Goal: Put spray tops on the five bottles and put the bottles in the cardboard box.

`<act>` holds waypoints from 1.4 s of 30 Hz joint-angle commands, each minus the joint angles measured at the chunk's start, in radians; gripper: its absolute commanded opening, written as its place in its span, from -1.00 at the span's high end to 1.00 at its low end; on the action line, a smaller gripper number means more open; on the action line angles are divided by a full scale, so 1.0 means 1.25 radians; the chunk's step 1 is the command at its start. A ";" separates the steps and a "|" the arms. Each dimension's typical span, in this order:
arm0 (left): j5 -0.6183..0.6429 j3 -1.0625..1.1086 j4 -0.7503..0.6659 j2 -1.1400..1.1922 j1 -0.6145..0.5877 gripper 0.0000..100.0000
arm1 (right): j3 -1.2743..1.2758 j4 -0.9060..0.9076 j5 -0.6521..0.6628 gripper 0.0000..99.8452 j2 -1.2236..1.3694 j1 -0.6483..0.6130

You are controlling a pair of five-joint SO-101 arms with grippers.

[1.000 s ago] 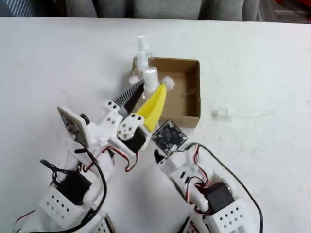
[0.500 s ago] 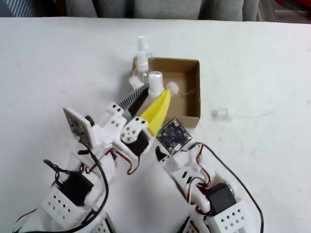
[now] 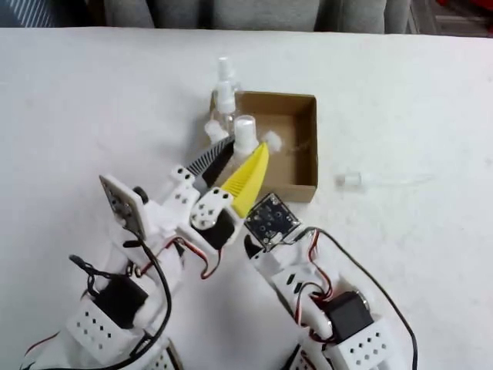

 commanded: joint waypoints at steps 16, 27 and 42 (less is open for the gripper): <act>-0.104 0.047 -0.074 0.001 0.010 0.96 | -0.021 0.001 -0.014 0.97 -0.004 -0.004; -0.098 0.025 -0.128 0.001 -0.079 0.96 | -0.020 0.012 -0.014 0.97 -0.007 0.064; -0.004 0.025 -0.128 0.001 -0.109 0.96 | -0.112 0.047 -0.056 0.97 0.001 0.106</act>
